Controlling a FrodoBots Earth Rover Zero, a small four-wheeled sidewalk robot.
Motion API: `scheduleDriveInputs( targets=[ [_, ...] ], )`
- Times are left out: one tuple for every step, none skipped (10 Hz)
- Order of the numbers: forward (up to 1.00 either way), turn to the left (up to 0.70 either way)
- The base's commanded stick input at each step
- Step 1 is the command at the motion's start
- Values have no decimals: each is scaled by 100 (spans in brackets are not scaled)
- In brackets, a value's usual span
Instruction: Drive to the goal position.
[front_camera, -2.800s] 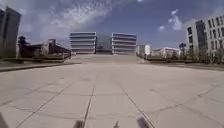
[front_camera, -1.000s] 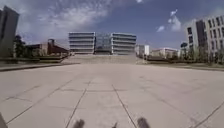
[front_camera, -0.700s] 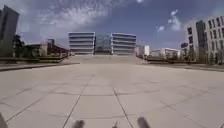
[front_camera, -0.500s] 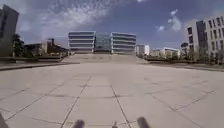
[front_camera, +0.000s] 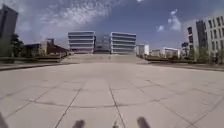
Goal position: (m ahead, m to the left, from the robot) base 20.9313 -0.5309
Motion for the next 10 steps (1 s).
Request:
scheduleDriveInputs(
  targets=[
    [70,0],
    [70,0],
    [70,0],
    [70,0],
    [70,0],
    [70,0],
    [70,0],
    [70,0],
    [70,0],
    [70,0]
  ],
)
